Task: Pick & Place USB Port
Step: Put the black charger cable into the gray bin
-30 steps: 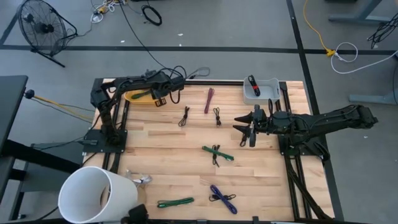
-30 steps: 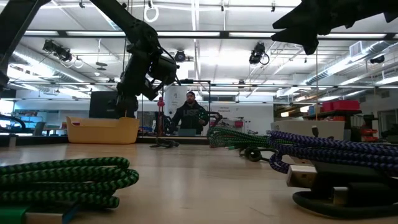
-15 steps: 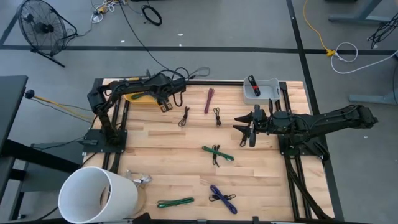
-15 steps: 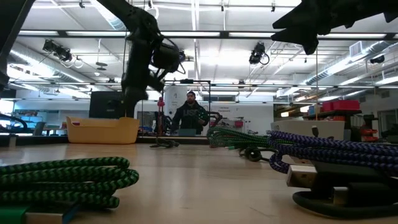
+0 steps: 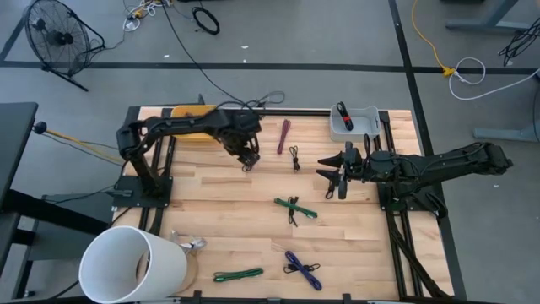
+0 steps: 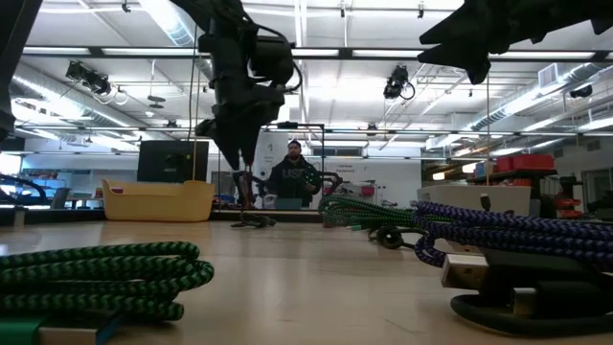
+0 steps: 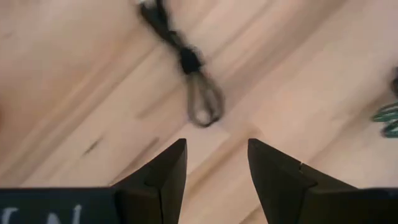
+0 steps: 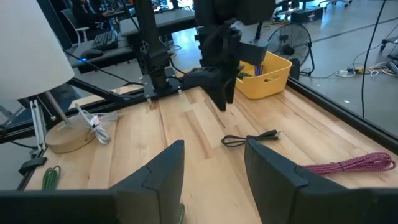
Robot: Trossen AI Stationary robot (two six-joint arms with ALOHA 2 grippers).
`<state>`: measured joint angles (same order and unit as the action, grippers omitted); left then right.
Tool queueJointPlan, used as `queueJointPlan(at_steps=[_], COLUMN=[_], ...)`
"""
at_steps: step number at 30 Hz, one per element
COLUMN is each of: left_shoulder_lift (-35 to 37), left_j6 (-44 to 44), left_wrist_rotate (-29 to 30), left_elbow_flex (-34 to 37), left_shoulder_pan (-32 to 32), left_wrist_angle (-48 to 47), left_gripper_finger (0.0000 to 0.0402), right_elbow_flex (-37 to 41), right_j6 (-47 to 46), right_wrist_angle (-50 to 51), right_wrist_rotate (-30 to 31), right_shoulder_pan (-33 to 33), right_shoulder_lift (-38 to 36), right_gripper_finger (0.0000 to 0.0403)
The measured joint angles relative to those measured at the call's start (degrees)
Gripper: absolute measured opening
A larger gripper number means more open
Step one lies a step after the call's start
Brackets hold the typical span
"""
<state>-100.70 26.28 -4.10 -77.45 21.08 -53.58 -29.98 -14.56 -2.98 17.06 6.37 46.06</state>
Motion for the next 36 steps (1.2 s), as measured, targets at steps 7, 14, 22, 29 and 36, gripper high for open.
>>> queueJointPlan(at_steps=[7, 14, 22, 29, 36], left_shoulder_lift=[-2.75, -8.0, -13.51, -15.59, -15.42], left_j6=[4.8, 5.82, 5.83, 2.8, -4.37], left_wrist_rotate=[5.89, 1.99, 5.93, 5.47, 6.8], left_elbow_flex=[0.07, 0.02, 0.04, -0.02, -0.02], left_shoulder_pan=[-1.0, -1.01, -0.6, -0.61, -0.88], left_wrist_angle=[1.95, 8.3, 9.83, 10.5, 10.26], left_gripper_finger=[0.0174, 0.0174, 0.0174, 0.0165, 0.002], right_elbow_flex=[0.0, 0.0, 0.0, 0.0, 0.0], right_j6=[0.05, 0.25, 0.27, 0.29, 0.2], right_wrist_angle=[0.0, 0.04, 0.04, 0.02, 0.04], right_wrist_rotate=[-0.14, -0.17, -0.16, -0.13, -0.09], right_shoulder_pan=[0.0, 0.0, 0.0, 0.0, 0.0], right_shoulder_lift=[0.05, 0.11, 0.11, 0.11, 0.11], right_gripper_finger=[0.0168, 0.0168, 0.0168, 0.0168, 0.0168])
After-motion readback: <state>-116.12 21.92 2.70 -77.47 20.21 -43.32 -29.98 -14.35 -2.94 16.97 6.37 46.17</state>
